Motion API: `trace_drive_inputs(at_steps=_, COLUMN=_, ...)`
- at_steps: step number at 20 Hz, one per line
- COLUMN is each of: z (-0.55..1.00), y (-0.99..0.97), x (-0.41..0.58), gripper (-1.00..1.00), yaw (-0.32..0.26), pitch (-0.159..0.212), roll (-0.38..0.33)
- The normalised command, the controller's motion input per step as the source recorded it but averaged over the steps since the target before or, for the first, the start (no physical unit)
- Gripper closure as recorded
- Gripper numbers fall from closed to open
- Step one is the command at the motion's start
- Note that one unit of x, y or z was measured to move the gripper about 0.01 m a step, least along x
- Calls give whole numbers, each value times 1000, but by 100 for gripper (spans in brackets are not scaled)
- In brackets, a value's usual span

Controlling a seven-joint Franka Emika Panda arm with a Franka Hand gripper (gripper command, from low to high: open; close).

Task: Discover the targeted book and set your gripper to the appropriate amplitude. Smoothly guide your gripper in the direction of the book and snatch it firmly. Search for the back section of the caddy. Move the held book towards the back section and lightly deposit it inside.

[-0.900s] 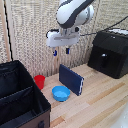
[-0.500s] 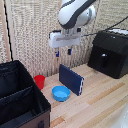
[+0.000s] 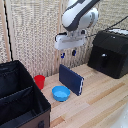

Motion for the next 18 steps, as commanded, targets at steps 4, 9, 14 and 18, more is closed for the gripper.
trace_drive_inputs(at_steps=4, z=-361, y=-194, x=84, gripper=-100, yaw=163, pitch=1, roll=-43)
trace_drive_inputs(at_steps=9, z=-437, y=-239, x=35, gripper=-100, yaw=165, pitch=-6, roll=-32)
trace_drive_inputs(at_steps=14, z=-439, y=-225, x=0, gripper=-100, yaw=165, pitch=-2, roll=-54)
trace_drive_inputs(at_steps=18, z=-369, y=-114, x=-4, gripper=-100, yaw=107, pitch=8, roll=-68)
